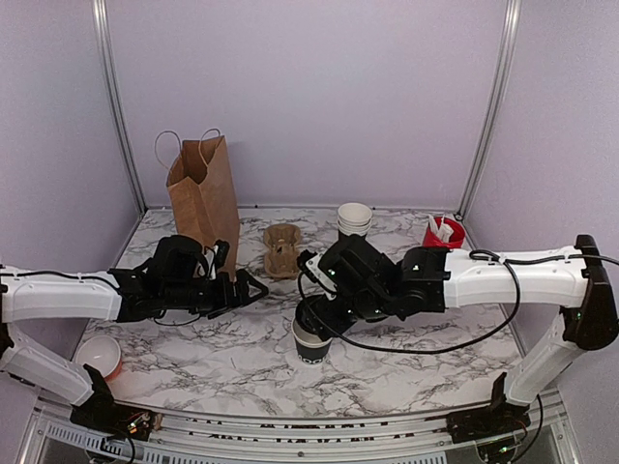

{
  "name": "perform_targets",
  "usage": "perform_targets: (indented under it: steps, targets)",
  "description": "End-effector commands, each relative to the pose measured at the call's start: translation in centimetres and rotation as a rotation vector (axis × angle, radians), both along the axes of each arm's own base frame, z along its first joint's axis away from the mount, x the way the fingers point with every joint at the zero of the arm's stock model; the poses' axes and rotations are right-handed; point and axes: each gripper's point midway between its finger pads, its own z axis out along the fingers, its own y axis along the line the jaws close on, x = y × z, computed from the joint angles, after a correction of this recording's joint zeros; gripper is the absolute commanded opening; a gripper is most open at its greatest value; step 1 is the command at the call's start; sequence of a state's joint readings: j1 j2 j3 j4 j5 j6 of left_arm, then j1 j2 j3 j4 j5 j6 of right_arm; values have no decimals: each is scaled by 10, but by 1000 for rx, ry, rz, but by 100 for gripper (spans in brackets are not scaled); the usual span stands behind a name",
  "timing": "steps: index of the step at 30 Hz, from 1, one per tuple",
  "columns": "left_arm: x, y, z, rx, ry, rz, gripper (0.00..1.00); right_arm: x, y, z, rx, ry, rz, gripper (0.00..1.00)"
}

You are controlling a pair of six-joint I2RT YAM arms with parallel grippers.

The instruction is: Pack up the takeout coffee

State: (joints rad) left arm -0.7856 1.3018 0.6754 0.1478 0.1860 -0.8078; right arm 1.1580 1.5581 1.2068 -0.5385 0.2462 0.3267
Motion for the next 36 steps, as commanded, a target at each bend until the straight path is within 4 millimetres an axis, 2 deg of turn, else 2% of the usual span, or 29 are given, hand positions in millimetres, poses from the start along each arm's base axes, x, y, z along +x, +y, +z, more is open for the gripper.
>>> perform_targets:
  steps: [1,6,7,9,12,21,25,31,36]
  targets:
    - [-1,-12,8,-12,2,-25,99,-7,12,16,15,-28,-7,74]
    - [-6,-19,1,9,12,-49,99,-12,14,10,-4,-18,-14,74]
    - [-4,-24,7,-2,3,-52,99,-13,15,8,-7,-16,-13,74]
    - [-4,-28,8,-3,3,-61,99,-13,17,4,-15,-13,-13,74]
    - [-9,-29,-2,28,29,-73,99,-11,16,-3,-31,-15,-20,74]
    - [-16,-34,-11,48,43,-96,98,-14,14,-23,-59,12,-26,74]
    - [-18,-35,-17,63,53,-108,94,-15,12,-27,-61,24,-33,74]
    - [-20,-39,-19,73,56,-127,90,-16,16,-18,0,23,-34,75]
    - [-22,-42,-18,76,56,-138,87,-18,15,-28,-19,42,-34,75]
